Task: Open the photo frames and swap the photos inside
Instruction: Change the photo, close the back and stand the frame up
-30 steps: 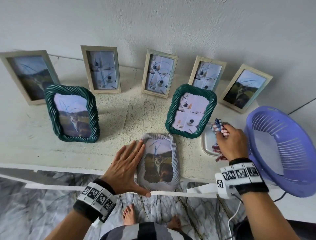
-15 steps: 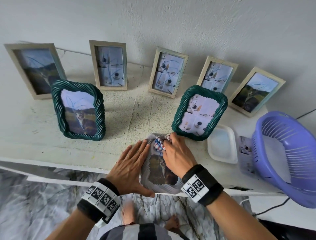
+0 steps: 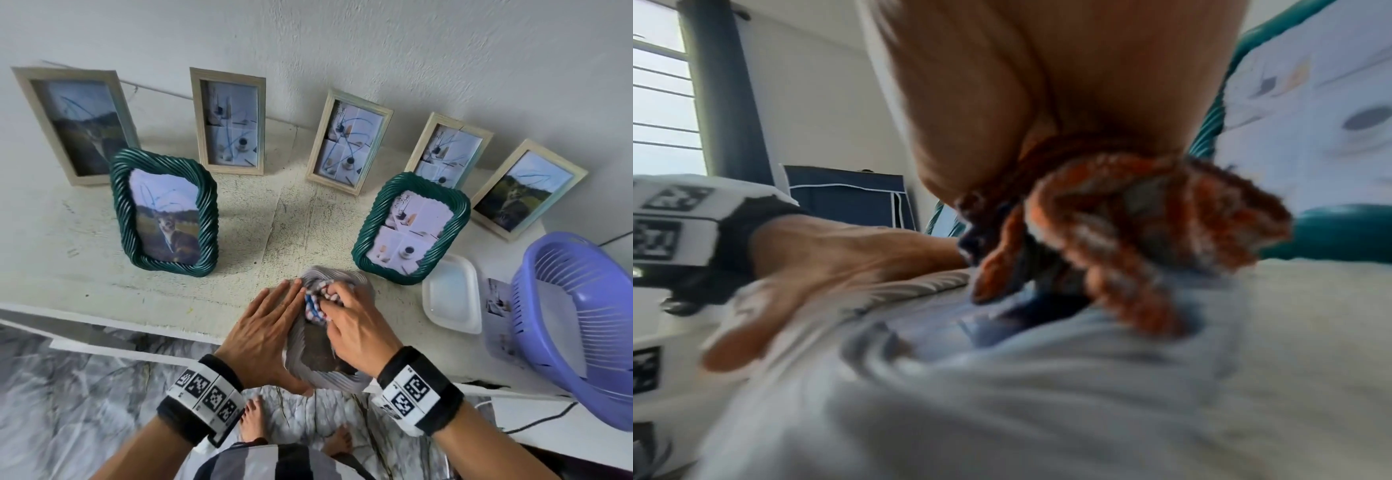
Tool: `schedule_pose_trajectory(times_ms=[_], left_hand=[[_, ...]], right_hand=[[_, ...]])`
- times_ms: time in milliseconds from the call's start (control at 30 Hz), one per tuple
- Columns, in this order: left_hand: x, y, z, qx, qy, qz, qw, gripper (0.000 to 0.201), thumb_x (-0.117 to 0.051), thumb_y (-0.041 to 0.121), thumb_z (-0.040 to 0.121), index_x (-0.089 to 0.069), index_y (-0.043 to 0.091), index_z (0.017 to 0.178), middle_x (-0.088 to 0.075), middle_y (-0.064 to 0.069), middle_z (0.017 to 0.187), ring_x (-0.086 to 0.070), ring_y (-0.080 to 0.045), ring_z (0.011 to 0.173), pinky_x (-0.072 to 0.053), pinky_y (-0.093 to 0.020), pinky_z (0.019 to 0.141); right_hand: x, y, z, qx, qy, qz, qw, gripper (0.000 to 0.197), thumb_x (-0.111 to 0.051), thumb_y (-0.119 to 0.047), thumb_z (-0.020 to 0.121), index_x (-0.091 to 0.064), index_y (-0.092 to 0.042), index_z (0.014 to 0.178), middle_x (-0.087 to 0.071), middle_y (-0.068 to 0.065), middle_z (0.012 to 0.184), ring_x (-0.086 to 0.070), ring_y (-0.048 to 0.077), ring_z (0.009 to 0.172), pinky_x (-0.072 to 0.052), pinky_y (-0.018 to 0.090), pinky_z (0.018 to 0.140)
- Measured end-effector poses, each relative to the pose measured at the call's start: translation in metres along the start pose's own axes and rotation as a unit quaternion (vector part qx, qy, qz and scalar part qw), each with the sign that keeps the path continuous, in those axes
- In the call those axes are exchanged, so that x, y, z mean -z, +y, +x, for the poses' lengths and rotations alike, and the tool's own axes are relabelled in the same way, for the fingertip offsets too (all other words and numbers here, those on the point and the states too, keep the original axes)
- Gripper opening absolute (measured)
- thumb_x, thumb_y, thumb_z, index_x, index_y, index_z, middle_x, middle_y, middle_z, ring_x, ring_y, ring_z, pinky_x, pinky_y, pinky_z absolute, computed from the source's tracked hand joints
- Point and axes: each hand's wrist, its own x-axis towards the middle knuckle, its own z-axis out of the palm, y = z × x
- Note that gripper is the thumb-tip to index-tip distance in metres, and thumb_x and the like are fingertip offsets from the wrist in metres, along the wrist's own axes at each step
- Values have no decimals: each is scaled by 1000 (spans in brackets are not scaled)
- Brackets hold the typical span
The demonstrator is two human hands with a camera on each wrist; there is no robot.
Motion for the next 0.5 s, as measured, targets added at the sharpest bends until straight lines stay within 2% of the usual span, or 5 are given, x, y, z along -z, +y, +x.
schedule_pose_trajectory(times_ms=[67, 167, 267, 400, 500], left_hand=[[-1, -1, 1, 1, -4, -4, 1000, 151, -40, 104, 44, -5, 8, 155, -2, -6, 164, 2, -22, 151, -6, -42, 119], [-1, -2, 1, 1, -3, 2, 1000, 153, -40, 104, 42, 2, 10, 155, 4, -3, 164, 9, -19, 150, -3, -41, 121], [-2, -3, 1, 0, -8, 7, 1000, 152, -39, 104, 42, 5, 11, 155, 6, -3, 164, 11, -20, 150, -2, -42, 121], [-3, -4, 1, 1, -9, 5, 1000, 153, -40, 104, 42, 3, 10, 155, 5, -4, 164, 8, -22, 150, -3, -42, 120], [-4, -4, 2, 2, -6, -3, 1000, 154, -43, 103, 40, 5, 11, 155, 7, -2, 164, 10, -20, 150, -2, -42, 121]], right_hand=[[5, 14, -5, 16, -22, -15, 1000, 29, -52, -12, 90, -60, -12, 118, -44, 2, 129, -47, 20, 105, -52, 30, 82], [-2, 30, 6, -16, -19, -99, 995, 32, -45, -15, 88, -57, -12, 117, -48, 6, 130, -42, 26, 116, -44, 38, 96], [-7, 15, 19, -9, -21, -81, 996, 28, -47, -13, 87, -59, -12, 112, -47, 8, 129, -40, 25, 115, -40, 39, 101], [2, 6, -3, 38, -21, -18, 999, 32, -52, -12, 87, -58, -12, 118, -39, 4, 136, -41, 24, 112, -49, 35, 90], [5, 26, -17, 61, -66, -73, 993, 36, -56, -18, 84, -58, -13, 119, -45, 7, 137, -44, 27, 117, -46, 41, 97]])
